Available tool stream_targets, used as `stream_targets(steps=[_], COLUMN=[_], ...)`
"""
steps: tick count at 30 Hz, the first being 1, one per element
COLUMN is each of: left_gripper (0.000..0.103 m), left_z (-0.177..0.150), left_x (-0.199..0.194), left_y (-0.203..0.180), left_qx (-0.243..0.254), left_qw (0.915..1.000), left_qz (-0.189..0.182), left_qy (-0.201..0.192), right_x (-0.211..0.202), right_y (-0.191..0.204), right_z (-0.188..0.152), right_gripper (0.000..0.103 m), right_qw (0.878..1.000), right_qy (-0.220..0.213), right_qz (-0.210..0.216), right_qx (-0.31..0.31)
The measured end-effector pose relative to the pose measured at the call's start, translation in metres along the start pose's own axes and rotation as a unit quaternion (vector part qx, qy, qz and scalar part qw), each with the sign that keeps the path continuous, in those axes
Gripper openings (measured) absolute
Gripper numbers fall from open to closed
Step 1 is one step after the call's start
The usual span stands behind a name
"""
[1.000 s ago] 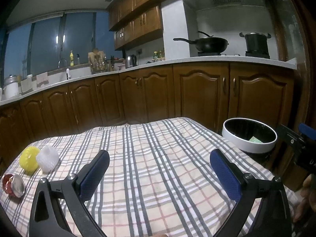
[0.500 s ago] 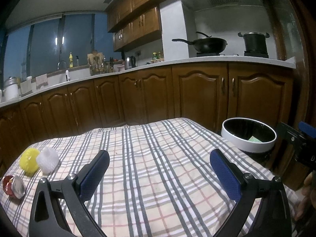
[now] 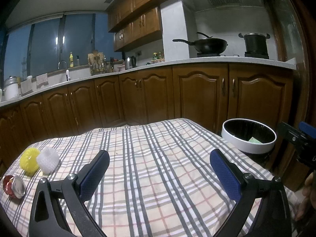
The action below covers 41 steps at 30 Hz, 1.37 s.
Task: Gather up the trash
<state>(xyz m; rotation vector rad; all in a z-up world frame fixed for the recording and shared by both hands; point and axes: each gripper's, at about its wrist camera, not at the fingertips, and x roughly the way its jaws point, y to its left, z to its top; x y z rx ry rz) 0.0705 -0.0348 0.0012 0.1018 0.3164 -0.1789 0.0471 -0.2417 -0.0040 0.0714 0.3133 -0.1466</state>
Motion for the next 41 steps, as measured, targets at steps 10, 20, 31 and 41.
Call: stream_targets(steps=[10, 20, 31, 41], left_gripper=[0.102, 0.102, 0.102, 0.102], left_z=[0.0007, 0.0012, 0.0014, 0.0005], left_x=[0.0004, 0.0002, -0.0003, 0.0011], left_y=[-0.0008, -0.0011, -0.0017, -0.0009], left_qx=[-0.002, -0.003, -0.005, -0.011], left_qw=[1.0, 1.0, 1.0, 0.9999], left_qz=[0.0, 0.0, 0.0, -0.002], left_qy=[0.002, 0.004, 0.005, 0.012], right_x=[-0.0017, -0.0026, -0.0025, 0.0015], right_y=[0.0018, 0.0039, 0.0049, 0.0058], right_z=[0.0028, 0.0043, 0.0059, 0.0088], right_gripper=[0.103, 0.103, 0.103, 0.103], right_qw=[1.0, 1.0, 1.0, 1.0], right_qy=[-0.002, -0.001, -0.001, 0.005], right_qz=[0.003, 0.004, 0.006, 0.011], right_qx=[0.0, -0.002, -0.003, -0.001])
